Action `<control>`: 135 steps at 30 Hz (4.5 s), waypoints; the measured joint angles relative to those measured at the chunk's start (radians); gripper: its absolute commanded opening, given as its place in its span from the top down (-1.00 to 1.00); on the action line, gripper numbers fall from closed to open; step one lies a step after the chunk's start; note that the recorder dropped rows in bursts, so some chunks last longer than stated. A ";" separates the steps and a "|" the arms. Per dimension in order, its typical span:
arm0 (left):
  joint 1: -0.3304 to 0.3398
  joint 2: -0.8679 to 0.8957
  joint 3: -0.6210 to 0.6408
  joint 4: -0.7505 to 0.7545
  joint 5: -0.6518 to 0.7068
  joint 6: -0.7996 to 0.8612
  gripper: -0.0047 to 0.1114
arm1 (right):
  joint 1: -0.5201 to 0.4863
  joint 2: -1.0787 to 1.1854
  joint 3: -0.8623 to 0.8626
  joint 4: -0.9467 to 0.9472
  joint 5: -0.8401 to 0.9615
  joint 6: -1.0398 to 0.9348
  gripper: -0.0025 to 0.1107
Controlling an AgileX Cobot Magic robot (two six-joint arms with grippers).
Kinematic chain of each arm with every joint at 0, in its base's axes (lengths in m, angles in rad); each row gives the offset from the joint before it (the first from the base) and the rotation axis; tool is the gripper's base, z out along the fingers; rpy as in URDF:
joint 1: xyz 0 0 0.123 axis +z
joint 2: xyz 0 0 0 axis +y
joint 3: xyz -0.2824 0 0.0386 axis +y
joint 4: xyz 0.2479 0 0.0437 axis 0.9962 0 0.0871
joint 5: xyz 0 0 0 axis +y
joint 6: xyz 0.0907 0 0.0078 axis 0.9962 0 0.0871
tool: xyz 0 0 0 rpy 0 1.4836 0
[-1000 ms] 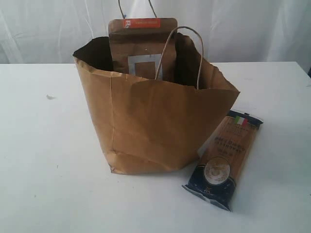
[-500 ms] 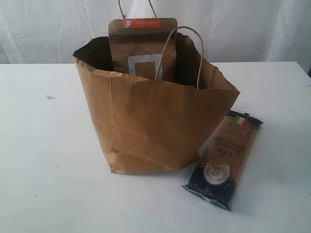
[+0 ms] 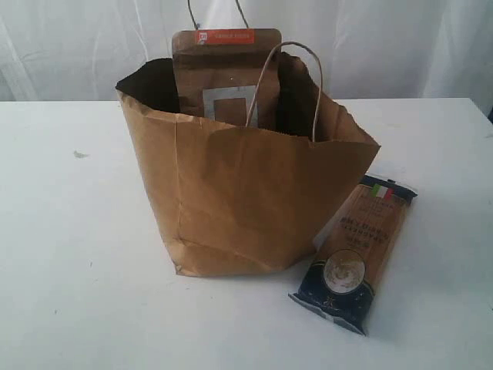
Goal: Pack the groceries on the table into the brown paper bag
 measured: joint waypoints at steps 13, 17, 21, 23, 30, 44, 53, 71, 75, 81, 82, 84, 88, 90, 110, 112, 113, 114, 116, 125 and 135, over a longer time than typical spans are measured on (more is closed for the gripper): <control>0.000 0.000 0.000 0.000 0.000 0.000 0.92 | 0.000 -0.002 0.000 0.011 -0.531 0.253 0.96; 0.000 0.000 0.000 0.000 0.000 0.000 0.92 | 0.000 -0.002 0.000 0.012 -0.561 0.356 0.96; 0.000 0.000 0.000 0.000 0.000 0.000 0.92 | 0.000 -0.002 0.000 0.012 -0.482 0.435 0.96; 0.000 0.000 0.000 0.000 0.000 0.000 0.92 | 0.000 -0.002 -0.013 0.012 -0.351 0.526 0.96; 0.000 0.000 0.000 0.000 0.000 0.000 0.92 | 0.000 0.036 -0.307 0.033 0.331 0.628 0.96; 0.000 0.000 0.000 0.000 0.000 0.000 0.92 | 0.000 0.728 -0.643 0.292 0.626 0.072 -0.40; 0.000 0.000 0.000 0.000 0.000 0.000 0.92 | -0.004 1.039 -0.647 0.193 0.346 0.382 -0.44; 0.000 0.000 0.000 0.000 0.000 0.000 0.92 | -0.072 1.594 -0.930 0.167 0.313 0.478 -0.44; 0.000 0.000 0.000 0.000 0.000 0.000 0.92 | -0.083 1.699 -0.997 0.167 0.354 0.478 -0.44; 0.000 0.000 0.000 0.000 0.002 0.000 0.92 | -0.088 1.793 -1.077 0.167 0.360 0.478 -0.42; 0.000 0.000 0.000 0.000 0.002 0.000 0.92 | -0.088 1.804 -1.089 0.167 0.363 0.478 -0.42; 0.000 0.000 0.000 0.000 0.002 0.000 0.92 | -0.086 1.833 -1.118 0.167 0.371 0.472 -0.42; 0.000 0.000 0.000 0.000 0.002 0.000 0.92 | -0.081 1.879 -1.160 0.167 0.392 0.463 -0.42; 0.000 0.000 0.000 0.000 0.002 0.000 0.92 | -0.077 1.901 -1.176 0.167 0.403 0.460 -0.42; 0.000 0.000 0.000 0.000 0.002 0.000 0.92 | -0.019 2.003 -1.244 -0.045 0.573 0.123 0.92; 0.000 0.000 0.000 0.000 0.002 0.000 0.92 | -0.019 2.001 -1.247 -0.055 0.618 0.014 0.92; 0.000 0.000 0.000 0.000 0.004 0.000 0.92 | -0.019 2.001 -1.249 -0.055 0.636 -0.019 0.92; 0.000 0.000 0.000 0.000 0.004 0.000 0.92 | -0.019 1.999 -1.249 -0.055 0.651 -0.042 0.92; 0.000 0.000 0.000 0.000 0.004 0.000 0.92 | -0.019 1.997 -1.250 -0.057 0.681 -0.070 0.92; 0.000 0.000 0.000 0.000 0.004 0.000 0.92 | -0.022 1.933 -1.191 0.156 0.722 -0.233 0.29; 0.000 0.000 0.000 0.000 0.004 0.000 0.92 | -0.022 1.906 -1.164 0.240 0.754 -0.246 -0.53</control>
